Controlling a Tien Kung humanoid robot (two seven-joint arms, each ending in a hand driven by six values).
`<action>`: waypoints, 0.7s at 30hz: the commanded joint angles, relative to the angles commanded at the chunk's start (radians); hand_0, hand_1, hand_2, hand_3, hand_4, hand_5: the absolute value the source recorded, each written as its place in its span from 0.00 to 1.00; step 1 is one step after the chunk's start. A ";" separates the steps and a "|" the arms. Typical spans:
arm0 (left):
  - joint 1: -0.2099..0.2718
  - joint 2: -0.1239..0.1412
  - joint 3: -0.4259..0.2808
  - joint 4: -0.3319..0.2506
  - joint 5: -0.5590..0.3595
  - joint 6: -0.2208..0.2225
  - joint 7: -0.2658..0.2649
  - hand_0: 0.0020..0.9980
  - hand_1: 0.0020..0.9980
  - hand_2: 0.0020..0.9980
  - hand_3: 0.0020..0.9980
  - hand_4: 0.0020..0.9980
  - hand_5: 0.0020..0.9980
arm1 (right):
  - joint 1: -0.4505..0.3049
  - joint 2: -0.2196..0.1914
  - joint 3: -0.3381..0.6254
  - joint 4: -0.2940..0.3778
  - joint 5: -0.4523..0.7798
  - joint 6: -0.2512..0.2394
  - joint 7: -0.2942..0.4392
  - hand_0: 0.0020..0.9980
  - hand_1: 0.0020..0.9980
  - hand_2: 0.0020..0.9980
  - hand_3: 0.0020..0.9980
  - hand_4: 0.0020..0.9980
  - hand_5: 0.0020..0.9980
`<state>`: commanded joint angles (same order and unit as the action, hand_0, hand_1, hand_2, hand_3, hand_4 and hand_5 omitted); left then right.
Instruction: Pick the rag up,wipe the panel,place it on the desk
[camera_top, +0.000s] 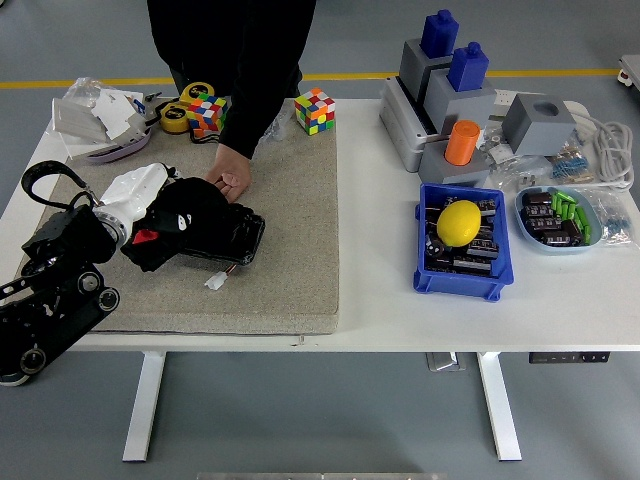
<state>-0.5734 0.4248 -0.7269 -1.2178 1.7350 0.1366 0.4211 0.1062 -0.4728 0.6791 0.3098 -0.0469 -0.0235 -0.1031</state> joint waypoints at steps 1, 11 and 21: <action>-0.001 -0.001 0.007 -0.005 0.003 0.000 0.003 0.27 0.19 0.44 0.58 0.58 0.06 | 0.000 0.000 0.000 0.000 0.000 0.000 0.000 0.73 0.67 0.68 0.61 1.00 0.56; -0.018 -0.023 0.078 -0.042 0.004 0.001 0.018 0.27 0.19 0.44 0.58 0.57 0.06 | 0.000 -0.002 -0.004 -0.001 0.005 0.001 0.001 0.73 0.67 0.68 0.61 1.00 0.56; -0.036 -0.034 0.109 -0.081 0.009 -0.001 0.034 0.27 0.19 0.44 0.58 0.57 0.06 | 0.002 -0.002 -0.009 -0.002 0.009 0.002 0.002 0.73 0.67 0.68 0.61 1.00 0.56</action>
<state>-0.6099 0.3905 -0.6174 -1.2991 1.7442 0.1355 0.4551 0.1079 -0.4749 0.6703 0.3078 -0.0377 -0.0219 -0.1014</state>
